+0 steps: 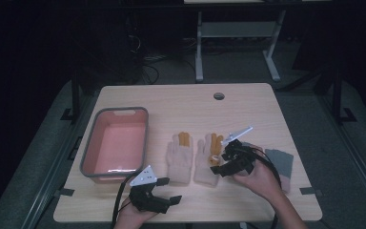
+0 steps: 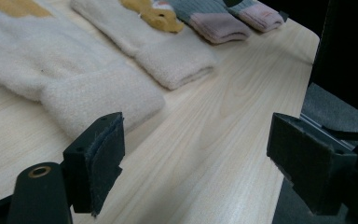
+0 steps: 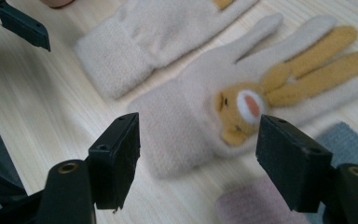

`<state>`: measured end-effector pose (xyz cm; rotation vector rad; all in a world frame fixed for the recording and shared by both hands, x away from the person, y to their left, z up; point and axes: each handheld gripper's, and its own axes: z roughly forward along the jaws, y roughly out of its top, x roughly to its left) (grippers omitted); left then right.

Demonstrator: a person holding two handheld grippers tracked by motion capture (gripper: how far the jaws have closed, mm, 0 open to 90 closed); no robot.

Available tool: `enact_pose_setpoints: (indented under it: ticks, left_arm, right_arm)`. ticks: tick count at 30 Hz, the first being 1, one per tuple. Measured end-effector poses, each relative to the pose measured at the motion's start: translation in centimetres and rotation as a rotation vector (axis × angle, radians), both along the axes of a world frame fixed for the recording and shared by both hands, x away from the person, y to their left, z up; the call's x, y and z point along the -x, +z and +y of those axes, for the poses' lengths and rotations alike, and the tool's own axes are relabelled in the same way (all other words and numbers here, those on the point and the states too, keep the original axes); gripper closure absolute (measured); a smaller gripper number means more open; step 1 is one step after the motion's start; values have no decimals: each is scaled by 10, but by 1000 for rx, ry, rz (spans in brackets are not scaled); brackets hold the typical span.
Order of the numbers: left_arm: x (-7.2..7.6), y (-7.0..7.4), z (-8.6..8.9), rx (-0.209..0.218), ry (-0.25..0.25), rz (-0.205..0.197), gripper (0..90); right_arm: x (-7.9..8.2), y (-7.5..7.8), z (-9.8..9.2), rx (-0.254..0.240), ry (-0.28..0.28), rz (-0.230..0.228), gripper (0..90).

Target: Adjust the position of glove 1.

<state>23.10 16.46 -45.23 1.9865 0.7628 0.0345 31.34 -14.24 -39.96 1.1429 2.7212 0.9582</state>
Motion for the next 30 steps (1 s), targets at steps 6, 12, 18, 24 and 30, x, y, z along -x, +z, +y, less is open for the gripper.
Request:
enact_pose_setpoints:
  ticks: [6, 12, 18, 24, 30]
  left_arm:
    - [0, 1, 2, 12, 13, -1, 190]
    - [0, 0, 1, 9, 13, -1, 190]
    - [1, 0, 0, 2, 9, -4, 190]
    - [1, 1, 1, 4, 9, -8, 189]
    - [1, 0, 1, 7, 11, -3, 189]
  right_arm:
    - [-13, -3, 10, 25, 14, 15, 303]
    - [-26, -13, 19, 74, 0, 22, 303]
    - [-35, -25, 28, 130, -9, 35, 344]
    - [-43, -32, 33, 175, -60, 35, 463]
    - [-45, -40, 33, 206, -84, 43, 527]
